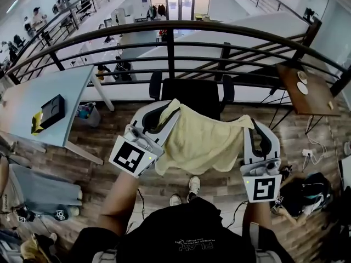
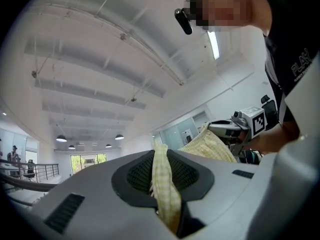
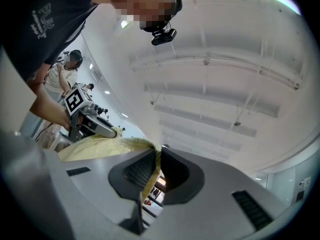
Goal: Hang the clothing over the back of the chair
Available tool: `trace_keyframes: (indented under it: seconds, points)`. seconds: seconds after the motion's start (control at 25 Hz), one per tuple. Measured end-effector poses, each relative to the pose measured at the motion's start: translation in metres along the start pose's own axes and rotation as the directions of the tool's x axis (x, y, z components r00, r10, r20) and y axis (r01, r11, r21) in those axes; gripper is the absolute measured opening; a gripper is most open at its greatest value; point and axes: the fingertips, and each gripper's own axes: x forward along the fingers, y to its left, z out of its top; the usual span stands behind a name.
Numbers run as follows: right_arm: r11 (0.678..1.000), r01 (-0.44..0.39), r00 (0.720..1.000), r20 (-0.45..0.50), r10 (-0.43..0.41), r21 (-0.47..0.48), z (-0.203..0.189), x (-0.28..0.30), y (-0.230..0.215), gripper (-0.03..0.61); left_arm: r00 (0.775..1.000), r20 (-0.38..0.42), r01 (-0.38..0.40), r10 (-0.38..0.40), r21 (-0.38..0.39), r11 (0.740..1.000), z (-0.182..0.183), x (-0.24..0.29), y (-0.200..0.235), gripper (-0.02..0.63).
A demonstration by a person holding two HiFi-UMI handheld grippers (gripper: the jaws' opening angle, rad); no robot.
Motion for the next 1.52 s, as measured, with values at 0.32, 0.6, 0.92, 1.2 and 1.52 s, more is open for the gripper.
trace_keyframes:
  seconds: [0.32,0.6,0.92,1.2,1.52]
  points:
    - [0.996,-0.068,0.998,-0.007,0.068,-0.051,-0.010,0.029,-0.021,0.041,0.999,-0.028,0.038,-0.036,0.049,0.998,-0.001,0.033,0.019,0.081]
    - [0.992,-0.101,0.993,-0.072,0.096,-0.075,-0.031,0.065,-0.037,0.041,0.996,-0.069,0.055,-0.051,0.057,0.997,-0.009,0.055,0.046,0.083]
    - [0.989,-0.136,0.987,-0.099,0.130,-0.054,-0.050,0.101,-0.047,0.041,0.995,-0.091,0.056,-0.049,0.073,0.996,-0.017,0.076,0.075,0.083]
    - [0.980,-0.199,0.976,-0.094,0.197,-0.007,-0.064,0.122,-0.051,0.041,0.990,-0.126,0.073,-0.063,0.078,0.994,-0.032,0.092,0.092,0.084]
    - [0.971,-0.240,0.968,-0.079,0.238,-0.012,-0.079,0.143,-0.055,0.041,0.989,-0.128,0.090,-0.080,0.079,0.993,-0.038,0.105,0.107,0.084]
